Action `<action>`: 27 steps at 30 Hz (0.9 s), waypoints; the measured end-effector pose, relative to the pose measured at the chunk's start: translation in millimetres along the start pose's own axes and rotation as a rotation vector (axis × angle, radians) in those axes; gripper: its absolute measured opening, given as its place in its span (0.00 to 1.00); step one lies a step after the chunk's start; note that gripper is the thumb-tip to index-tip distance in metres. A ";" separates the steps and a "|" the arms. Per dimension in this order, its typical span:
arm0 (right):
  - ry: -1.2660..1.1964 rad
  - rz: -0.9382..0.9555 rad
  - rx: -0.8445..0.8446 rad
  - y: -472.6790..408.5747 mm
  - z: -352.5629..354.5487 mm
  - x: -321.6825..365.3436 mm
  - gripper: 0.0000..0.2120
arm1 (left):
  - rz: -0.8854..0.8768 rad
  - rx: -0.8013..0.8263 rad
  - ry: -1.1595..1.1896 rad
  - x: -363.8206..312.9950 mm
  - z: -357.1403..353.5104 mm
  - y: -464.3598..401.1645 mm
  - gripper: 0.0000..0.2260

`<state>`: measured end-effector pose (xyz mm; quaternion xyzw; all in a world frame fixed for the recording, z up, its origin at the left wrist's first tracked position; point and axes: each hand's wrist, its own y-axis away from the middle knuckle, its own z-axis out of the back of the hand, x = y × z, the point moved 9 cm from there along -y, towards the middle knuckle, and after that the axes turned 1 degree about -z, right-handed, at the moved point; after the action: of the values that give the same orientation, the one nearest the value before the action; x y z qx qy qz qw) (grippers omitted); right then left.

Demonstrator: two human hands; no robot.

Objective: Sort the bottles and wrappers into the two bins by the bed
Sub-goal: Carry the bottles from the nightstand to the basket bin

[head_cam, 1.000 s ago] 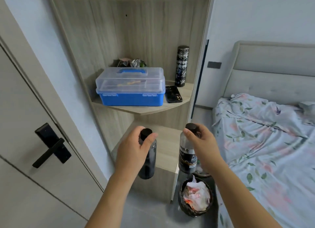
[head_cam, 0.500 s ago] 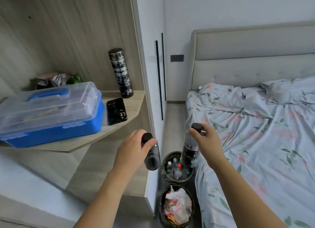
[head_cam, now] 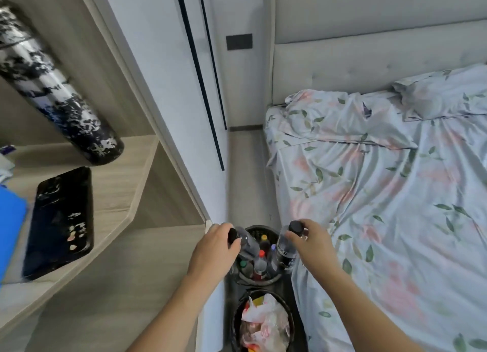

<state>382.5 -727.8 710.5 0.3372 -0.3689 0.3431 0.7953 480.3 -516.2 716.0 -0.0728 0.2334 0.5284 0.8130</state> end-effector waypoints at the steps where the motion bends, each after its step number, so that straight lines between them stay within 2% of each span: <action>1: 0.033 -0.011 0.011 -17.2 -12.6 -18.6 0.04 | 0.020 0.017 -0.002 11.2 -22.5 -15.8 0.08; 9: 0.247 -0.130 0.143 -133.1 -121.2 -191.6 0.06 | 0.166 0.102 0.022 117.6 -219.7 -107.8 0.09; 13: 0.332 -0.144 0.240 -172.6 -185.4 -263.4 0.17 | 0.204 0.152 0.005 163.8 -313.3 -136.4 0.09; 17: 0.376 -0.157 0.289 -194.9 -234.4 -312.3 0.20 | 0.234 0.201 -0.012 203.1 -384.9 -156.7 0.07; 22: 0.469 -0.115 0.338 -218.2 -272.4 -344.5 0.13 | 0.255 0.283 -0.102 237.9 -437.9 -158.5 0.08; 27: 0.499 -0.133 0.331 -215.2 -271.0 -344.5 0.26 | 0.234 0.300 -0.122 237.3 -434.4 -155.1 0.15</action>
<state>480.2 -731.8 232.1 0.3909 -0.0785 0.4178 0.8163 566.4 -545.8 205.3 0.1087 0.2667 0.5822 0.7603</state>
